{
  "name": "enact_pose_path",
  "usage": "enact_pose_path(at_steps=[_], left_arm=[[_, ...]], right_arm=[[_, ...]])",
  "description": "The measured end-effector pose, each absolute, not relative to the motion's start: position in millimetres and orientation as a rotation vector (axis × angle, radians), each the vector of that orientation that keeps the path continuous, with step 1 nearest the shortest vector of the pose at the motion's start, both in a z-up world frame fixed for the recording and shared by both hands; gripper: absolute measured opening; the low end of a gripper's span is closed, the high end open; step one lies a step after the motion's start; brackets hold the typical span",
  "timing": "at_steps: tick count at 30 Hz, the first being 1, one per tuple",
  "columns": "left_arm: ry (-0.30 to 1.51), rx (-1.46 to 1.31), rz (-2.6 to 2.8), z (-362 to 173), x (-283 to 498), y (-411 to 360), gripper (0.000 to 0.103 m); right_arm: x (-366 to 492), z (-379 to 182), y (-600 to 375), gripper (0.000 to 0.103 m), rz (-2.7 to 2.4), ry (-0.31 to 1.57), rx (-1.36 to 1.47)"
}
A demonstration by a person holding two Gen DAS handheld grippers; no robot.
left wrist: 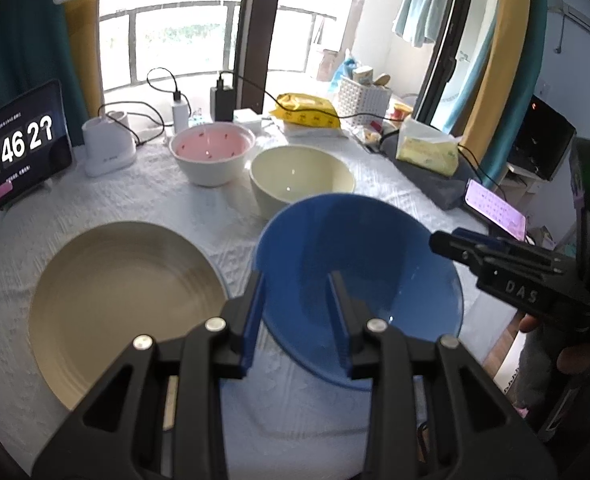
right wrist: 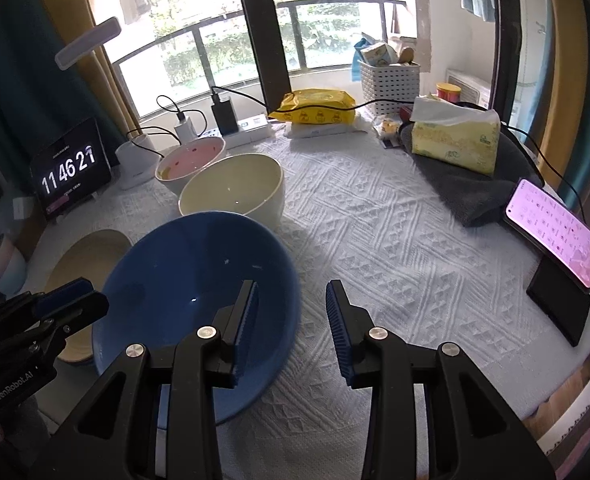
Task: Organize plates and bowls
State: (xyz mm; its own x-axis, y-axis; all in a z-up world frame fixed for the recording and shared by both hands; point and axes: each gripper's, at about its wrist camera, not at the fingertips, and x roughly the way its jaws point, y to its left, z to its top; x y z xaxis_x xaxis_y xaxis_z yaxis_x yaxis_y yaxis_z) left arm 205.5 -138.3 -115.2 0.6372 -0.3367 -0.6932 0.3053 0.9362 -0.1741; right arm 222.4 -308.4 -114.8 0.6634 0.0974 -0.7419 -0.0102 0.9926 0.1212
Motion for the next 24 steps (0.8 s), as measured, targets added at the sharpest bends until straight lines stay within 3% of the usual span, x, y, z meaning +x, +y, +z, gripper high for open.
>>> enact_pose_path(at_steps=[7, 11, 24], left_arm=[[0.78, -0.046, -0.349, -105.8, 213.1, -137.1, 0.037], [0.768, -0.051, -0.342, -100.3, 217.8, -137.3, 0.044], [0.759, -0.032, -0.335, -91.3, 233.6, -148.7, 0.044]], right_arm=[[228.4, -111.3, -306.1, 0.037, 0.084, 0.834, 0.105], [232.7, -110.7, -309.0, 0.037, 0.092, 0.83, 0.108], [247.1, -102.8, -317.0, 0.037, 0.129, 0.809, 0.113]])
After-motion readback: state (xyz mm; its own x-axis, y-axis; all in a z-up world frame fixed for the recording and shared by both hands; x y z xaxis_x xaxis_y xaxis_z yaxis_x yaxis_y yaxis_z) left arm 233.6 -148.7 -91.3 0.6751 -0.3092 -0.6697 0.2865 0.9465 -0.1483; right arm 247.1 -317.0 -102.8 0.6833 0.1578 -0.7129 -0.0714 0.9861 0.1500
